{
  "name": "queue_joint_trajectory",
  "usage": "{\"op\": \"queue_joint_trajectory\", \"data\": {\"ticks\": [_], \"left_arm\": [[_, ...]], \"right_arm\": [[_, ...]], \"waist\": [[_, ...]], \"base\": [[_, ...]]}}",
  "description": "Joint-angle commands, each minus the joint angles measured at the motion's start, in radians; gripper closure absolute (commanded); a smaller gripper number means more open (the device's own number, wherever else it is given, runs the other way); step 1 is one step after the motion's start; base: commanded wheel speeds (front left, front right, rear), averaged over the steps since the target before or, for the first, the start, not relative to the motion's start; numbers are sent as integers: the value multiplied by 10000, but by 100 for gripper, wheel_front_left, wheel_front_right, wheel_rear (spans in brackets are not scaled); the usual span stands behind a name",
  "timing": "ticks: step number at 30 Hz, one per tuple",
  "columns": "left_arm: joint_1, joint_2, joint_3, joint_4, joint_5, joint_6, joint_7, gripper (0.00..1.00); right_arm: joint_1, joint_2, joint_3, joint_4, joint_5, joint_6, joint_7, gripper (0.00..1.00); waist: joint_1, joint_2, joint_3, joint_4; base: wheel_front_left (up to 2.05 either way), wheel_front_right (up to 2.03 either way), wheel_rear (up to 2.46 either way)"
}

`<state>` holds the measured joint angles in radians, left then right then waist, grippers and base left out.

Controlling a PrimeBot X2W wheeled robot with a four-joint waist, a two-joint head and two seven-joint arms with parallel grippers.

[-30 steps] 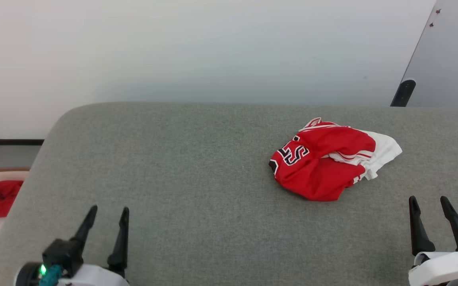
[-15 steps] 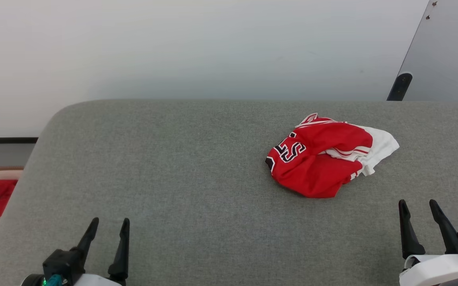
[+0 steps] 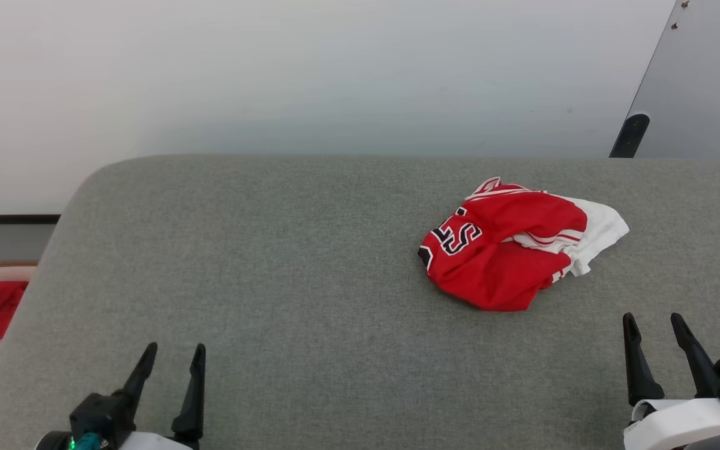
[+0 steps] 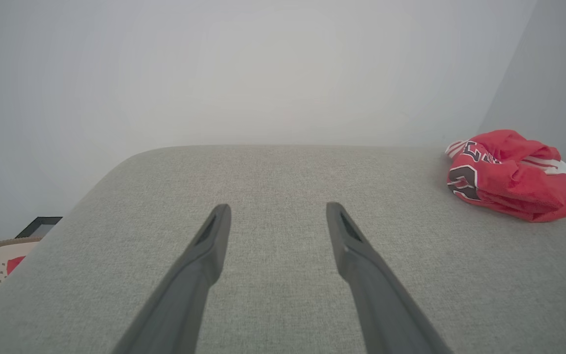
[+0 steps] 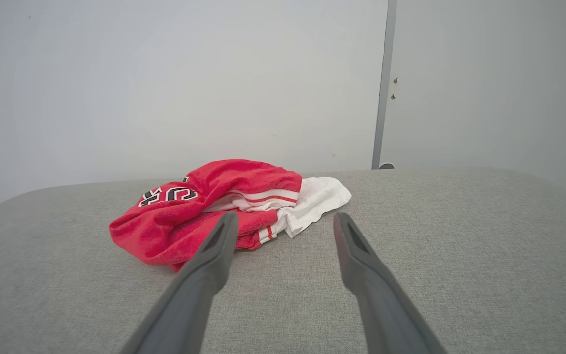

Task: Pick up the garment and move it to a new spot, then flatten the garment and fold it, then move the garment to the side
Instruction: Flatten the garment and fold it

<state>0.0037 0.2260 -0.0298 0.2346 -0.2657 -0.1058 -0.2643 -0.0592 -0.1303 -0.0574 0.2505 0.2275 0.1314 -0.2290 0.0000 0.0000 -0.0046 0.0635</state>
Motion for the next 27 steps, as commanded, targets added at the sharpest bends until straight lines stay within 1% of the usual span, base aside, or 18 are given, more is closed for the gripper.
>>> {"op": "queue_joint_trajectory", "data": {"ticks": [1, 6, 11, 14, 17, 19, 21, 24, 27], "left_arm": [[-27, -37, 53, 0, 66, -52, 2, 0], [-45, -75, 109, 22, 209, -105, 2, 0], [-204, -114, -37, 22, 328, -170, 2, 0], [-667, -5, -286, 60, 409, -196, 2, 0], [-1468, 174, -798, 208, 420, -250, 7, 0], [-2236, 381, -1281, 332, 381, -252, 80, 0], [-3148, 672, -2030, 420, 138, -259, 271, 0], [-4752, 1395, -3548, 512, -348, -255, 733, 0], [-6482, 2046, -5424, 715, -1169, -257, 1424, 0]], "right_arm": [[-84, 19, 2, 15, -19, -14, -67, 0], [-126, 68, 36, 43, -35, -14, -86, 0], [-125, 218, 61, -14, -23, -14, -133, 0], [-155, 322, 145, -112, -85, -14, -184, 0], [-164, 433, 256, -185, -124, -14, -232, 0], [-271, 530, 366, -249, -166, -14, -263, 0], [-406, 627, 516, -313, -170, -14, -293, 0], [-717, 716, 683, -394, -159, -14, -340, 0], [-993, 783, 911, -440, -22, -14, -359, 0]], "waist": [[0, 0, 13, 4], [0, 0, 28, -22], [0, 0, 67, -188], [0, 0, 215, -350], [0, 0, 367, -627], [0, 0, 571, -908], [0, 0, 829, -1242], [0, 0, 1501, -1818], [0, 0, 2127, -2385]], "base": [[0, 0, 0], [0, 0, 0], [0, 0, 0], [0, 0, 0], [0, 0, 0], [0, 0, 0], [0, 0, 0], [0, 0, 0], [0, 0, 0]]}}
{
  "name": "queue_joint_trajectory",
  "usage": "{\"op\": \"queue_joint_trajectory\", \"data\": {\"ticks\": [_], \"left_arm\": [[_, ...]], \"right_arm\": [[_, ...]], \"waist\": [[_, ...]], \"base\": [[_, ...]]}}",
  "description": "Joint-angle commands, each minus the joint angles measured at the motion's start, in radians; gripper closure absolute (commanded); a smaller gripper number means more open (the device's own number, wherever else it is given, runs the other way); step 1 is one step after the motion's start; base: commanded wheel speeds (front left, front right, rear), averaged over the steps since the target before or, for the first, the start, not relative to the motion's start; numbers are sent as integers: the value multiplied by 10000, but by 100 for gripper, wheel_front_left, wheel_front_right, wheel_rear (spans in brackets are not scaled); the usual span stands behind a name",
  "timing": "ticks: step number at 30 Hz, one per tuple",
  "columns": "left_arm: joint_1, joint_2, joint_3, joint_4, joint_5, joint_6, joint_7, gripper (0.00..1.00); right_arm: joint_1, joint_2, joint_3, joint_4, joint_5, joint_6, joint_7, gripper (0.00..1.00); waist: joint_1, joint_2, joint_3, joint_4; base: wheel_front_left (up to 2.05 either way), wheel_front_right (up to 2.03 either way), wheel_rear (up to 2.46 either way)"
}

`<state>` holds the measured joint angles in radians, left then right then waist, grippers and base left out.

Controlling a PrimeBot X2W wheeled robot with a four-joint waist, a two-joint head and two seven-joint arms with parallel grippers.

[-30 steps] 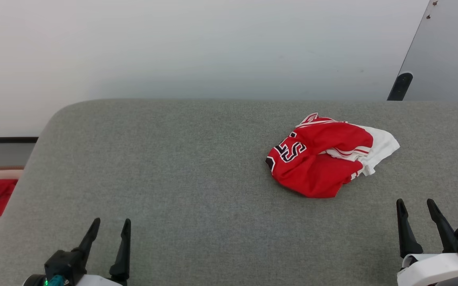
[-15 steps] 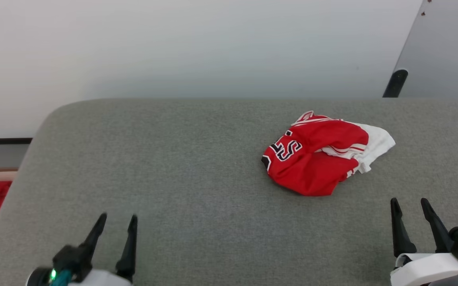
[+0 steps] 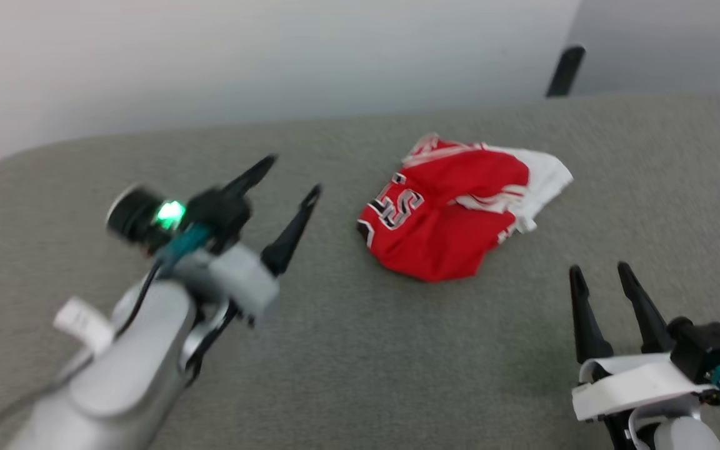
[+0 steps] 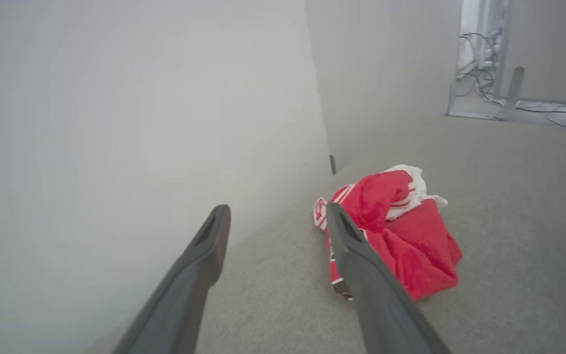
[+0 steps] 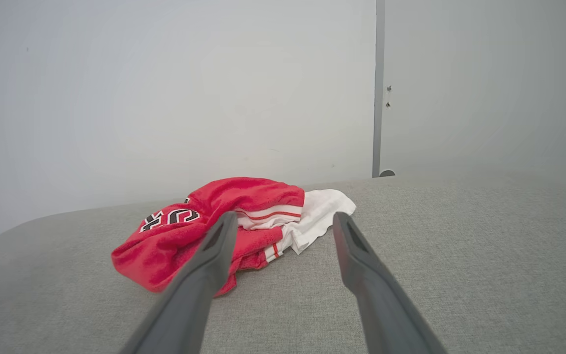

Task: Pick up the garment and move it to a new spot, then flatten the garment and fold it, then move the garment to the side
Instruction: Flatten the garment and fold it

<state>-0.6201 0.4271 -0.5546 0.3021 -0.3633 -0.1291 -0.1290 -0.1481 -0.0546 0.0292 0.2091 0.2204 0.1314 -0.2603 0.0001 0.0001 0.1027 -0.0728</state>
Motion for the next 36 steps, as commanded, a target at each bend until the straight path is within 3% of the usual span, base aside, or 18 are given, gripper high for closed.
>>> {"op": "queue_joint_trajectory", "data": {"ticks": [1, 9, 13, 18, 25, 36], "left_arm": [[-852, 207, -781, 151, -571, -19, 300, 0], [-4824, 940, -5343, 1469, -3390, -6, 2167, 0], [-6161, 899, -6858, 1991, -4600, -6, 2829, 0], [-6830, 741, -7238, 2263, -5180, -6, 3614, 0], [-7097, 741, -7249, 2077, -5097, -7, 5804, 0], [-7085, 785, -7253, 2497, -4127, -7, 6042, 0]], "right_arm": [[-214, 30, 87, -93, 122, -14, -49, 0], [-688, 51, 465, -489, 859, -14, -57, 0], [-807, 53, 632, -544, 1128, -14, -59, 0], [-964, 52, 826, -584, 1338, -14, -59, 0], [-1107, 53, 1093, -632, 1622, -14, -60, 0], [-1127, 54, 1296, -628, 1731, -14, -61, 0]], "waist": [[-1, -1, 1238, -1195], [-1, -1, 2347, -2404], [-1, -1, 2572, -2799], [-1, -1, 2758, -3110], [-1, -1, 2959, -3467], [-1, -1, 3044, -3606]], "base": [[0, 0, 0], [0, 0, 0], [0, 0, 0], [0, 0, 0], [0, 0, 0], [0, 0, 0]]}}
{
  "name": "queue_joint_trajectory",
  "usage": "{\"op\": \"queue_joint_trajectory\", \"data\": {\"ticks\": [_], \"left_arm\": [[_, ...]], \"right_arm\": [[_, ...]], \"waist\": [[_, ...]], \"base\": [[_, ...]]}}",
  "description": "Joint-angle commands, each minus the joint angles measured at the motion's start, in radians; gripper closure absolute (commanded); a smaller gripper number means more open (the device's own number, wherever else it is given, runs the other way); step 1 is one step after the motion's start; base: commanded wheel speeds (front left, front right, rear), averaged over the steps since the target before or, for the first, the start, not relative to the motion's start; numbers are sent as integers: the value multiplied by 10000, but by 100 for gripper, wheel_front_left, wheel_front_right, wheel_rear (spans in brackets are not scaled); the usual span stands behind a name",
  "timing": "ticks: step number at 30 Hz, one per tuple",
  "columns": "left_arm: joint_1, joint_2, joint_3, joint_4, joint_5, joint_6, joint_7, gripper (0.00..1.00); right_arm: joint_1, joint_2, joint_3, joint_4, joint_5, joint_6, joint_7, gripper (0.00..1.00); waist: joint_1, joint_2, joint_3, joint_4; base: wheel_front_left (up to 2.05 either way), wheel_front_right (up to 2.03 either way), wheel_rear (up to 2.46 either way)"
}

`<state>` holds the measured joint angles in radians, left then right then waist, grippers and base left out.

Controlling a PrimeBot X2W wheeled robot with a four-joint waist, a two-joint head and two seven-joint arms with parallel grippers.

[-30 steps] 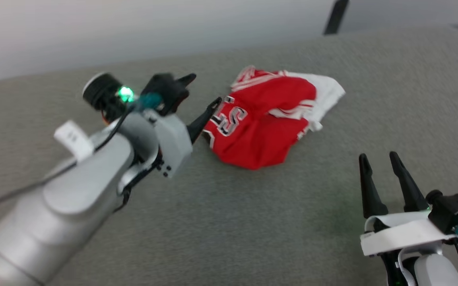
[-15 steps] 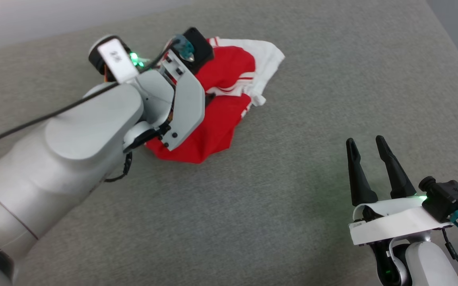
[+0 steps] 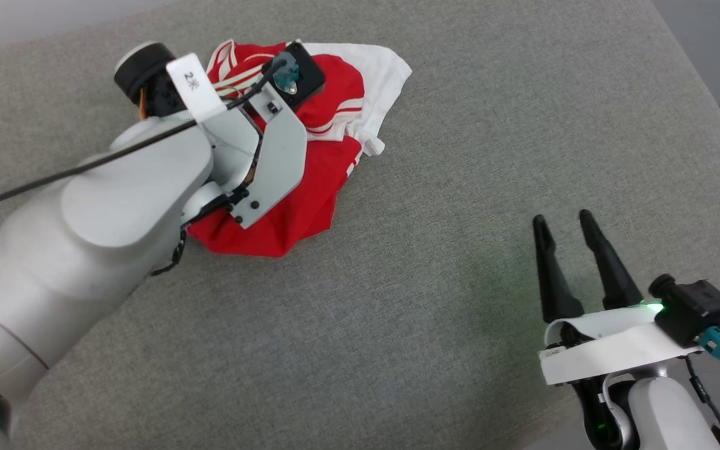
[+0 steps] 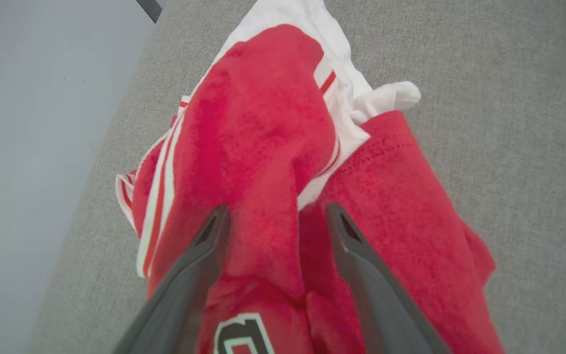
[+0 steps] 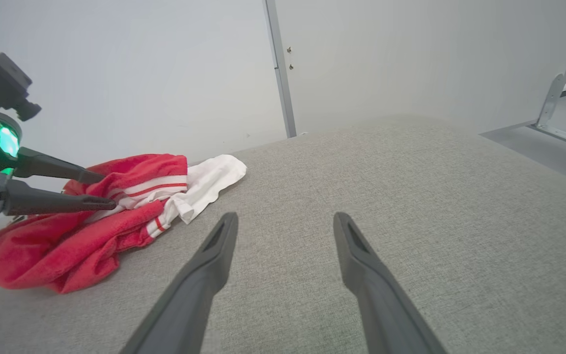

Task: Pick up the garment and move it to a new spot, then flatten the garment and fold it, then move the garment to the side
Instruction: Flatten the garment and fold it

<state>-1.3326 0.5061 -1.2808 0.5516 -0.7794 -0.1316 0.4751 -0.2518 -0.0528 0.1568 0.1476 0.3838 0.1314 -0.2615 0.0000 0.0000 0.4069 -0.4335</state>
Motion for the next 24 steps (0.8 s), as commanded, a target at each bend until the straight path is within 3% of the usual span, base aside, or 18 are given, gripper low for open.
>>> {"op": "queue_joint_trajectory", "data": {"ticks": [1, 6, 7, 8, 11, 12, 17, 24], "left_arm": [[66, -11, 8, 24, 128, 18, 68, 0], [-11, 7, 7, 181, 217, 18, 132, 2], [-57, 3, 7, 214, 219, 18, 93, 23], [-107, 7, 7, 264, 157, 18, -9, 55], [-202, -67, 7, 457, 136, 18, -300, 95], [-221, -101, 7, 522, 156, 18, -378, 100], [-447, -337, 11, 1013, -397, 18, -1242, 100], [-143, -835, 394, 1908, -2537, 17, -2966, 100]], "right_arm": [[-120, 35, 91, -6, 87, -14, -49, 0], [-211, 31, 305, -45, 222, -14, -50, 0], [-225, 31, 334, -50, 238, -14, -50, 0], [-238, 31, 355, -42, 261, -14, -50, 0], [-245, 31, 370, 41, 228, -14, -50, 0], [-240, 31, 351, 60, 208, -14, -50, 0], [-196, 31, 190, 94, 33, -14, -50, 0], [-50, 28, -77, 242, -443, -14, -33, 0]], "waist": [[0, 0, 20, -8], [0, 0, 143, -36], [0, 0, 166, -36], [0, 0, 184, -32], [0, 0, 189, 5], [0, 0, 177, 28], [0, 0, -11, 321], [0, 0, -579, 1316]], "base": [[0, 0, 0], [0, 0, 0], [0, 0, 0], [0, 0, 0], [0, 0, 0], [0, 0, 0], [0, 0, 0], [0, 0, 0]]}}
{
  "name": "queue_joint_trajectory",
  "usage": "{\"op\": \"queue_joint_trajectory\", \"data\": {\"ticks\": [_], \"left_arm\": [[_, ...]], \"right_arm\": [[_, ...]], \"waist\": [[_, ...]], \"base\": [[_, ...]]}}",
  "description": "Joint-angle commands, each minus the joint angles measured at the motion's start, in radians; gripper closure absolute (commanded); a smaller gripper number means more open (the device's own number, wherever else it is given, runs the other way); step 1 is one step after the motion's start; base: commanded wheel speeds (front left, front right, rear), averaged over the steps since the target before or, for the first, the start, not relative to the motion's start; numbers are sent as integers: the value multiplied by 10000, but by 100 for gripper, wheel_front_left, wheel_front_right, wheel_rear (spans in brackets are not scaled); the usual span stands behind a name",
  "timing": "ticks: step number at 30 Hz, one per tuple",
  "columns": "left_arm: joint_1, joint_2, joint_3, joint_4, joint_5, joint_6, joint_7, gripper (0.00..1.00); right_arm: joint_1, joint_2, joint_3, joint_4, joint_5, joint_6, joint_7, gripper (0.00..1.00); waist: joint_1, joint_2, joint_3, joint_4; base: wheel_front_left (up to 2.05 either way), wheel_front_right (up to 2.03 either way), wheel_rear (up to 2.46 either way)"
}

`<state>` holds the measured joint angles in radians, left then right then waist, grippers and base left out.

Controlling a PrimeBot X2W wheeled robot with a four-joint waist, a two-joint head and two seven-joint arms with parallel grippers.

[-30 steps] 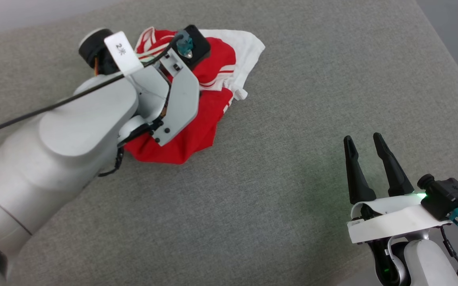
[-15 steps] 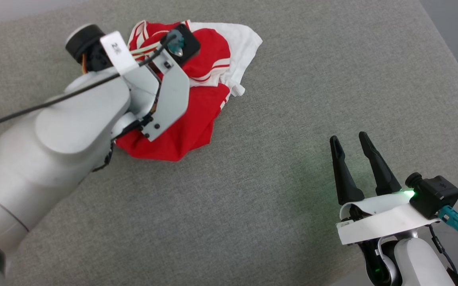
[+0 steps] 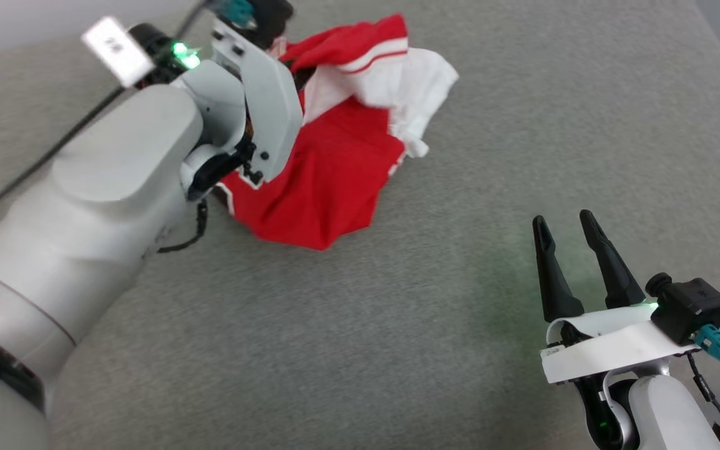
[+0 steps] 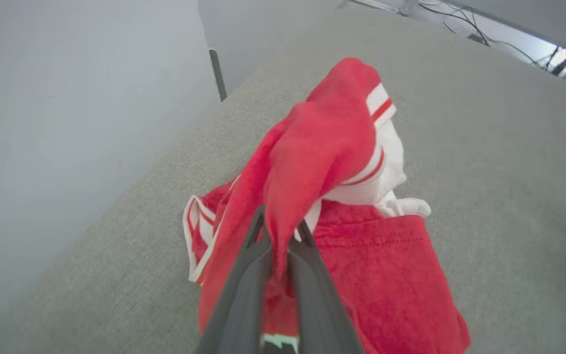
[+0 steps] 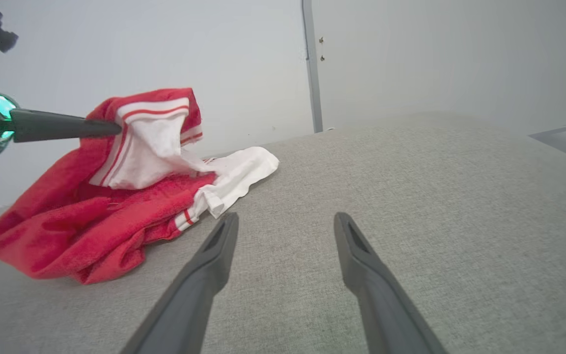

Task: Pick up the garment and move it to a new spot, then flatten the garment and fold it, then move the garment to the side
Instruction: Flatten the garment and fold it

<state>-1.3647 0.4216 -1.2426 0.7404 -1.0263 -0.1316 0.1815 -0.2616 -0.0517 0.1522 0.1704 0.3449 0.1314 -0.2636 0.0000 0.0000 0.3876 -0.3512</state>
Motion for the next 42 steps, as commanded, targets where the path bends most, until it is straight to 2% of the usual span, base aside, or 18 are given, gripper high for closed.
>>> {"op": "queue_joint_trajectory", "data": {"ticks": [1, 5, 12, 16, 22, 24, 25, 27, 30, 36, 39, 42], "left_arm": [[319, -49, 67, 54, -334, 17, -203, 100], [1001, 10, 614, 33, -1795, 17, -906, 100], [2688, 179, 2388, 408, -4708, 17, -1684, 100], [3248, 401, 2555, 855, -5103, 17, -1690, 100], [3336, 381, 2292, 1374, -4893, 17, -1471, 90], [3201, 387, 2020, 1448, -4612, 17, -1413, 74], [3117, 403, 1891, 1433, -4463, 17, -1381, 58], [2878, 513, 1797, 1293, -4245, 17, -1577, 0], [2590, 747, 1668, 1171, -3906, 17, -1876, 0], [1755, 1225, 1175, 749, -3179, 17, -1682, 0], [1263, 1284, 788, 717, -2788, 17, -1144, 0], [756, 1115, 289, 867, -2396, 17, 22, 0]], "right_arm": [[67, 17, -72, 36, -122, -14, -10, 0], [26, 14, -71, 117, -390, -14, -10, 0], [-43, 11, -227, 137, -726, -14, -10, 0], [-79, 12, -241, 119, -835, -14, -10, 0], [-181, 14, -257, 108, -857, -14, -11, 0], [-178, 14, -269, 109, -868, -14, -11, 0], [-175, 14, -272, 112, -885, -14, -9, 0], [-214, 12, -277, 101, -884, -14, -9, 0], [-165, 12, -314, 68, -794, -14, -9, 0], [57, 12, -290, 30, -606, -14, -9, 0], [48, 17, -221, 0, -500, -14, -11, 0], [68, 15, -182, -38, -393, -14, -9, 0]], "waist": [[0, 0, -474, 662], [0, 0, -753, 1190], [0, 0, -811, 1760], [0, 0, -675, 1869], [0, 0, -508, 1916], [0, 0, -476, 1930], [0, 0, -467, 1931], [0, 0, -460, 1919], [0, 0, -501, 1879], [0, 0, -605, 1770], [0, 0, -616, 1642], [0, 0, -598, 1498]], "base": [[0, 0, 0], [0, 0, 0], [0, 0, 0], [0, 0, 0], [0, 0, 0], [0, 0, 0], [0, 0, 0], [0, 0, 0], [0, 0, 0], [0, 0, 0], [0, 0, 0], [0, 0, 0]]}}
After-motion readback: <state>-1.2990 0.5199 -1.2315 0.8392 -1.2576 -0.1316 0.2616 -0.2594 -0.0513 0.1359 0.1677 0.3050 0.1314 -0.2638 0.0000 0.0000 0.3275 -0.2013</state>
